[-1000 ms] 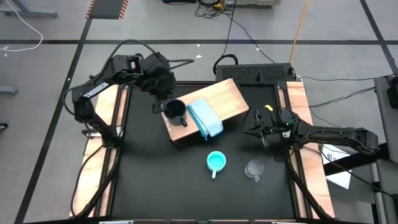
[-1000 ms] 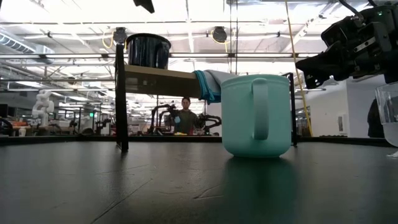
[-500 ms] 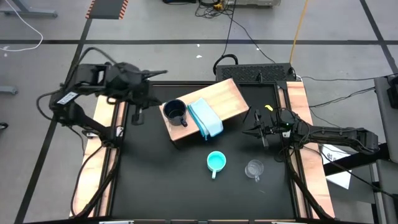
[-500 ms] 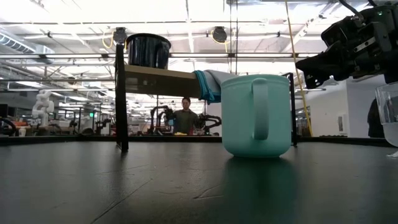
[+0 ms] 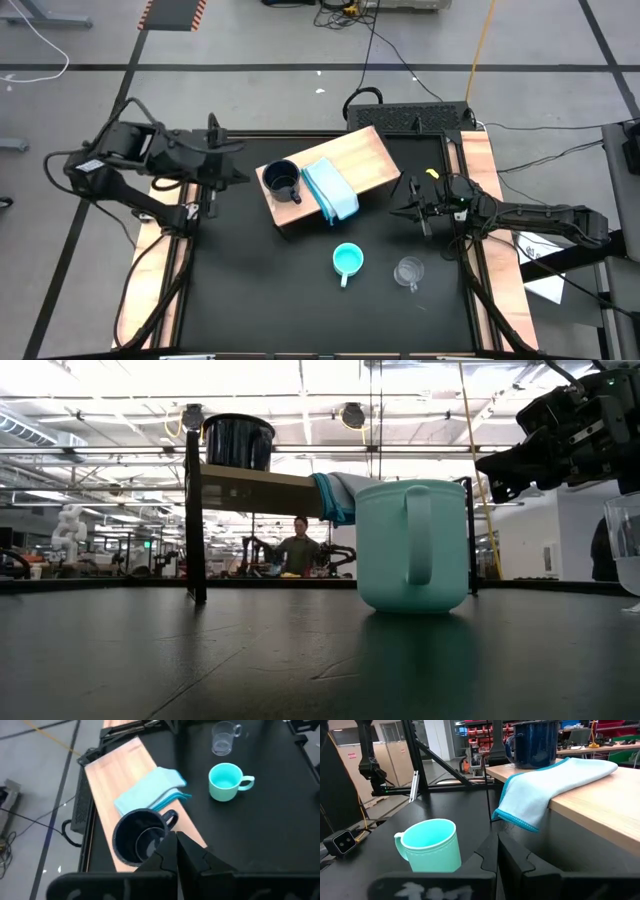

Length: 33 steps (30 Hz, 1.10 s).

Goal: Stack small to large cups/mugs on shelf
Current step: Put the light blue mug over the folded light blue napkin on the shelf

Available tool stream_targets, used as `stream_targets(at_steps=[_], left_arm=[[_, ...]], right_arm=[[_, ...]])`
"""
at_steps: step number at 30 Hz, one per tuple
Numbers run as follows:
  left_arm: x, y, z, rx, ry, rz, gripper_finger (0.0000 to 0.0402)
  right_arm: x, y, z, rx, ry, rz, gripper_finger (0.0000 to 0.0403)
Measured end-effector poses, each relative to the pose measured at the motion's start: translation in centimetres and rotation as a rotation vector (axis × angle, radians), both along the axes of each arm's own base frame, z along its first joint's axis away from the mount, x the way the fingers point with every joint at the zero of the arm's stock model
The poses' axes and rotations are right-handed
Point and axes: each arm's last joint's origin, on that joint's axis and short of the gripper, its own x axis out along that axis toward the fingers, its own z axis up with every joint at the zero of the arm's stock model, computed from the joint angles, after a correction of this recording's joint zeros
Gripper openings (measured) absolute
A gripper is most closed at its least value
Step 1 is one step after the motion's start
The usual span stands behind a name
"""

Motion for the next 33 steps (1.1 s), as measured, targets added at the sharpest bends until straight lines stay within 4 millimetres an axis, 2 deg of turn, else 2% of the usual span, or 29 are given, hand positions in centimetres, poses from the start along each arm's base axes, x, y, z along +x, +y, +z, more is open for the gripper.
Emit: stream_targets(at_steps=[9,14,25,33], left_arm=[[-4.2,0.3,-2.8,-0.039,-0.218,-0.04,0.0],[-5.1,0.2,-5.5,-0.073,-0.304,-0.109,0.0],[-3.3,-0.2,-13.2,-0.099,-0.406,-0.218,0.0],[-2.0,-0.7,-17.0,-0.108,-0.49,-0.321,0.0]], right_arm=[[0.0,0.0,0.0,0.026,0.004,-0.002,0.0],[0.0,0.0,0.0,0.024,0.0,-0.001,0.0],[0.0,0.0,0.0,0.024,0.0,-0.001,0.0],[0.0,0.0,0.0,0.024,0.001,-0.001,0.0]])
